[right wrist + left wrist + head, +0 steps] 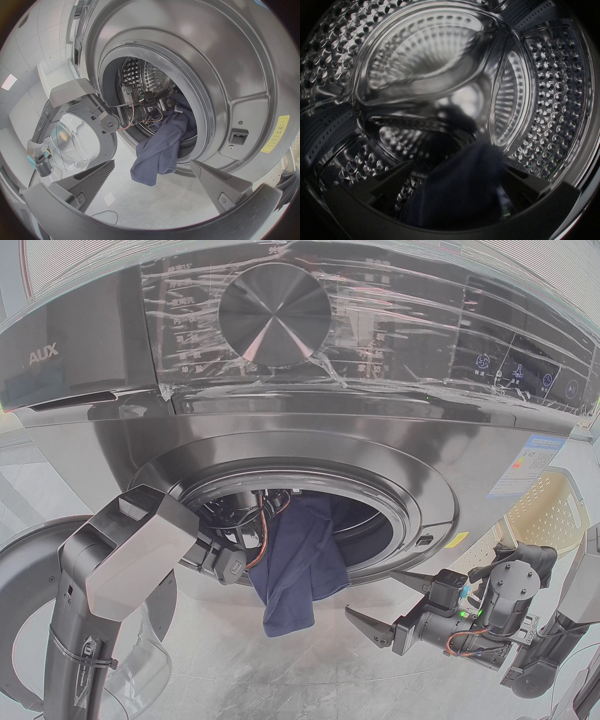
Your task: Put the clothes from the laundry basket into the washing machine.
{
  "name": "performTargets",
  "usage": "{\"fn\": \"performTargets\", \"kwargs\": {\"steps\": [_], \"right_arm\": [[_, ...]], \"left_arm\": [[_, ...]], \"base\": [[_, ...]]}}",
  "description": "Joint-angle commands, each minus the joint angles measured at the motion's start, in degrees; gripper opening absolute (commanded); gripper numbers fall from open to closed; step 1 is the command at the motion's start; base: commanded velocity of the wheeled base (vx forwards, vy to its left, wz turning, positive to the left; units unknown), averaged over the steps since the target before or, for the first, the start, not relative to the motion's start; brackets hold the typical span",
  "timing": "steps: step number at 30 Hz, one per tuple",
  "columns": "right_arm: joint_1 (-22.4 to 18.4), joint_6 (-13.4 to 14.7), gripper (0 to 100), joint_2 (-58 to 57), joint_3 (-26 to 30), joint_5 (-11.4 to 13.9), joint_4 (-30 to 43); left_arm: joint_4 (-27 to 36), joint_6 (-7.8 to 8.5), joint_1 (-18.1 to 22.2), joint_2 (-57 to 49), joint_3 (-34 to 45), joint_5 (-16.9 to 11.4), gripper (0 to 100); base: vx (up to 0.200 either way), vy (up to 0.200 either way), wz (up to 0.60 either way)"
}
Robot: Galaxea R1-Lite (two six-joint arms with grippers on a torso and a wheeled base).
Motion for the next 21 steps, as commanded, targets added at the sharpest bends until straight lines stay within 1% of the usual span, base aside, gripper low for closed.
{"fn": "performTargets", "kwargs": {"steps": [1,4,7,12,17,21], "right_arm": [[1.0,0.1,100,-0.1,-0.1,0.0,-0.1],[0.9,0.1,100,0.0,-0.1,0.0,0.0],[1.1,0.4,100,0.0,-0.1,0.0,0.0],[1.1,0.4,100,0.0,-0.2,0.0,-0.1],[1.1,0.4,100,0.0,-0.1,0.0,0.0],[1.1,0.4,100,0.0,-0.1,0.0,-0.1]], "left_arm": [[2.9,-1.42,-1.4,-3.7,5.8,-0.2,100],[4.7,-1.86,-2.6,-5.1,8.8,-1.2,100],[6.4,-1.86,-3.8,-5.3,11.8,-3.3,100],[7.0,-1.24,-4.5,-4.4,15.3,-6.0,100],[7.4,-0.80,-4.3,-2.2,15.5,-6.2,100],[7.4,0.25,-4.4,-2.1,16.2,-6.2,100]], "base": [[0.000,0.000,0.00],[0.000,0.000,0.00],[0.000,0.000,0.00],[0.000,0.000,0.00],[0.000,0.000,0.00],[0.000,0.000,0.00]]}}
